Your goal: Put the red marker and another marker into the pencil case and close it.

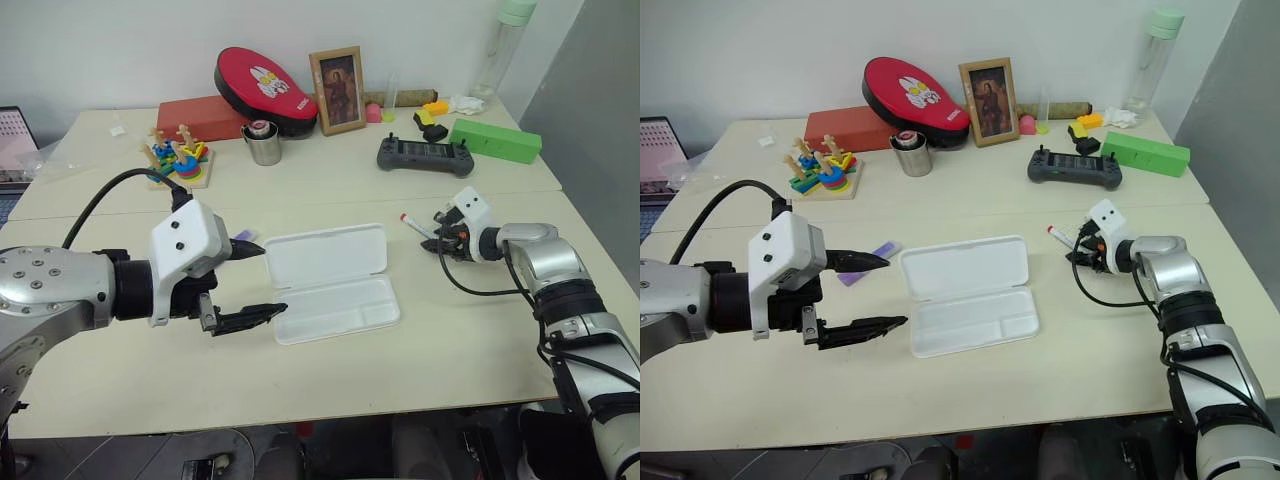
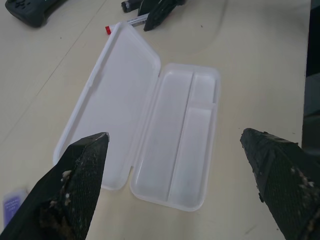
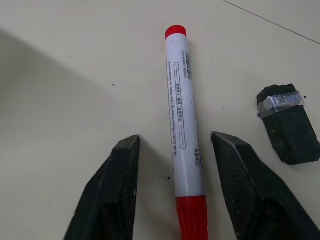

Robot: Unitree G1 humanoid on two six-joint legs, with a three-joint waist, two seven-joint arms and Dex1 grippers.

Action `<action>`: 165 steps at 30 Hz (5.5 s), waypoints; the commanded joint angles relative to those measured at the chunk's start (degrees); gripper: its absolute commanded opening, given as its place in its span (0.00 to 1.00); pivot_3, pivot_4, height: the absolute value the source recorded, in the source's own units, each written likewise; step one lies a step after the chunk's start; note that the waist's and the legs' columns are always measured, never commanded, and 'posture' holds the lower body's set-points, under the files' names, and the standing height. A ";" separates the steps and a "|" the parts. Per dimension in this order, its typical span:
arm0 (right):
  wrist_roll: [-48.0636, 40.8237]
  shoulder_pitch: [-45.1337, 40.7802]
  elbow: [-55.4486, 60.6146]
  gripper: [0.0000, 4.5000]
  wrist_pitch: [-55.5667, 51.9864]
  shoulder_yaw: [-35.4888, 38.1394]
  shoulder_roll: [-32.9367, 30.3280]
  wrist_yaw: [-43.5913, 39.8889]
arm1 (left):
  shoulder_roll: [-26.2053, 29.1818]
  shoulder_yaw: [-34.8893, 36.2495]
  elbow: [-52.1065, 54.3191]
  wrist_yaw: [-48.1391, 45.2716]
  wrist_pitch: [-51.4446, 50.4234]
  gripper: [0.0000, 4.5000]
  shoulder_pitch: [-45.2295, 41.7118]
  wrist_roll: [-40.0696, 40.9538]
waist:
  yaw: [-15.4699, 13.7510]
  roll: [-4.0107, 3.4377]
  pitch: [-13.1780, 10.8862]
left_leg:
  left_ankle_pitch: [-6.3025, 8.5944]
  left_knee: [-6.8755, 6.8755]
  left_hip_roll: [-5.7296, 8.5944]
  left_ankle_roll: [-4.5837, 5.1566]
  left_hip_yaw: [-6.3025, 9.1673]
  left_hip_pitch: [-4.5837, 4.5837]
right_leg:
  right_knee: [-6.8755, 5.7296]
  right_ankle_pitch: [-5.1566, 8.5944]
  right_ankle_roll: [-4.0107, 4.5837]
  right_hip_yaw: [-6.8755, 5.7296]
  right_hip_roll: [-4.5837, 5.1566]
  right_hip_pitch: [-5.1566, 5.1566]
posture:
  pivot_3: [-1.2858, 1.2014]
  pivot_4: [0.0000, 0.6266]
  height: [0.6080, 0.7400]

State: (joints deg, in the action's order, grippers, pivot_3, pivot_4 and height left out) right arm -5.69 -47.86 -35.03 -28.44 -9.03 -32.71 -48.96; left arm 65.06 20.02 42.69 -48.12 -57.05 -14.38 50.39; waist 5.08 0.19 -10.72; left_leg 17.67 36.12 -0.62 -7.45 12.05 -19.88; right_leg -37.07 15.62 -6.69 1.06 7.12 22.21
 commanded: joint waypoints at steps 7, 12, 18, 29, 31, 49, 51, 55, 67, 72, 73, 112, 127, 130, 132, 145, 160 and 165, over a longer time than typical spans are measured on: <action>0.32 0.51 3.35 0.06 -0.66 0.84 -0.14 -1.23 | 0.74 1.56 0.70 0.62 1.17 1.00 -0.14 0.36 | -0.01 0.00 0.00 | 0.00 0.00 0.00 0.00 0.00 -0.01 | 0.00 0.00 0.00 0.00 0.00 0.00 | 0.52 0.24 1.00; 0.37 0.62 3.93 0.06 -0.74 0.88 -0.22 -1.33 | -0.14 -0.08 0.85 1.77 1.78 1.00 -1.23 0.19 | -0.01 0.00 0.00 | 0.00 0.00 0.00 0.00 0.00 -0.01 | 0.01 0.00 0.00 0.00 0.00 0.00 | 0.52 0.24 1.00; 0.50 1.68 6.98 0.06 -0.79 1.21 -2.35 -2.52 | -0.50 -1.99 0.62 2.52 2.68 1.00 -2.26 -0.29 | -0.01 0.00 0.00 | 0.00 0.00 0.00 0.00 -0.01 -0.01 | 0.01 0.00 0.00 0.00 0.00 0.00 | 0.52 0.24 1.00; -8.23 11.41 40.94 0.06 -3.55 1.82 -16.28 -19.20 | 1.44 -0.87 -2.72 0.52 4.65 1.00 -1.42 -2.51 | -0.29 -0.20 -0.12 | 0.00 -0.01 0.00 0.00 -0.03 -0.15 | 0.09 0.00 0.00 -0.02 0.01 0.06 | 0.52 0.24 1.00; -7.62 12.36 43.53 0.06 -1.46 1.03 -17.44 -19.85 | 1.42 -1.05 -2.94 0.15 5.16 1.00 -1.22 -2.91 | -0.06 -0.18 -0.12 | 0.00 -0.01 0.00 0.00 -0.03 -0.09 | 0.08 0.00 0.01 -0.02 0.01 0.04 | 0.52 0.24 1.00; -6.53 9.65 49.93 0.06 0.62 -11.33 -3.88 -17.46 | 1.37 -1.00 -3.38 -1.02 6.95 1.00 0.50 -4.87 | -0.19 -0.11 -0.11 | 0.00 0.00 -0.02 0.00 -0.03 -0.03 | 0.01 -0.01 -0.01 -0.01 0.00 0.04 | 0.52 0.24 1.00; -3.71 9.31 47.06 0.06 3.28 -13.36 -1.95 -15.95 | 1.13 -0.93 -2.91 -0.75 6.78 1.00 0.77 -4.68 | -0.17 -0.10 -0.10 | 0.00 0.00 -0.02 0.00 -0.04 -0.03 | 0.02 -0.01 -0.01 -0.01 0.00 0.04 | 0.52 0.24 1.00; -2.59 9.18 44.73 0.06 5.10 -14.70 -0.33 -16.32 | 1.07 -0.76 -2.72 -0.48 6.56 1.00 0.95 -4.50 | -0.33 -0.09 -0.11 | 0.00 0.00 -0.02 0.00 -0.03 -0.05 | 0.02 -0.01 -0.01 -0.02 0.00 0.05 | 0.52 0.24 1.00; 2.65 6.70 34.11 0.06 11.58 -16.07 3.96 -15.81 | 1.05 -0.64 -2.29 0.38 6.46 1.00 1.63 -4.36 | -0.10 -0.09 -0.11 | 0.00 0.00 -0.02 -0.01 -0.02 -0.01 | -0.03 -0.01 -0.01 -0.01 0.00 0.05 | 0.52 0.24 1.00; 3.50 5.32 31.51 0.41 12.49 -15.57 4.95 -15.69 | 0.90 -0.53 -1.99 0.76 6.16 1.00 1.68 -3.89 | -0.09 -0.10 -0.11 | 0.00 0.00 -0.02 -0.01 -0.02 -0.02 | 0.00 -0.01 0.00 0.00 0.00 0.05 | 0.52 0.24 1.00; 3.17 5.16 31.90 0.46 12.05 -15.20 4.97 -16.05 | 0.92 -0.48 -1.97 0.77 6.13 1.00 1.71 -3.84 | -0.09 -0.10 -0.11 | 0.00 0.00 -0.02 -0.01 -0.02 -0.02 | -0.01 -0.01 0.00 -0.01 0.00 0.05 | 0.52 0.24 1.00; -11.34 1.82 53.31 0.99 -6.67 -5.24 -4.57 -15.22 | -16.51 -24.24 -65.24 -4.80 36.21 1.00 -20.78 -39.50 | -0.10 -0.06 -0.09 | -0.01 0.04 -0.01 -0.03 0.06 -0.04 | -0.02 -0.04 0.03 -0.12 -0.01 0.06 | 0.52 0.24 1.00; -10.21 3.49 52.56 1.00 -6.04 -6.13 -4.63 -13.54 | -23.52 -26.60 -86.20 -2.60 36.64 0.79 -28.89 -47.43 | -0.18 -0.05 -0.03 | -0.07 0.29 -0.01 -0.05 0.14 0.09 | -0.43 -0.04 0.01 -0.13 -0.01 -0.03 | 0.52 0.24 1.00; -10.13 3.52 52.69 1.00 -5.86 -6.10 -4.78 -13.56 | -23.24 -26.66 -85.20 -4.50 35.20 0.67 -28.61 -47.34 | 0.00 -0.05 -0.03 | -0.09 0.56 -0.01 -0.02 0.14 0.11 | -0.84 -0.03 0.00 -0.09 -0.03 0.01 | 0.52 0.24 1.00; -10.30 3.45 52.76 1.00 -6.08 -6.08 -4.76 -13.51 | -23.32 -26.16 -85.18 -3.77 34.60 0.58 -28.62 -47.35 | 0.11 -0.05 -0.03 | -0.11 0.67 -0.01 0.01 0.15 0.15 | -0.96 -0.03 -0.01 -0.04 -0.07 0.01 | 0.52 0.24 1.00; -10.64 3.34 52.95 1.00 -6.27 -6.12 -4.84 -13.85 | -23.34 -24.62 -81.63 -3.64 31.76 0.27 -26.93 -46.39 | 0.14 -0.05 -0.03 | -0.28 0.69 -0.01 0.01 0.17 0.16 | -0.98 -0.06 -0.05 0.00 -0.09 0.02 | 0.52 0.24 1.00; -8.99 4.54 53.95 1.00 -4.18 -7.26 -6.72 -15.23 | -13.72 -14.30 -40.09 -3.39 18.37 0.27 -12.52 -39.14 | -0.33 0.03 -0.11 | -0.28 0.52 -0.01 0.00 0.23 -0.03 | -0.80 -0.05 -0.04 -0.08 -0.07 0.14 | 0.52 0.24 1.00; -7.65 5.57 53.09 1.00 -1.80 -8.06 -8.14 -16.32 | -7.64 -8.18 -21.75 -7.32 8.35 0.27 -11.04 -30.41 | -0.62 0.32 -0.30 | -0.27 0.48 -0.01 0.00 0.25 -0.13 | -0.71 -0.05 -0.04 -0.13 -0.05 0.13 | 0.52 0.24 1.00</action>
State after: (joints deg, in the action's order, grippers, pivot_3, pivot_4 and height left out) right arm -14.04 -42.22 17.26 -32.12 -17.16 -40.16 -64.73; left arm 55.24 8.09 13.82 -53.83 -45.18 -25.09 16.11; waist 4.47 0.52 -11.02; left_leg 17.40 36.59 -0.63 -7.46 12.29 -20.01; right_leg -37.75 15.57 -6.73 0.94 7.08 22.33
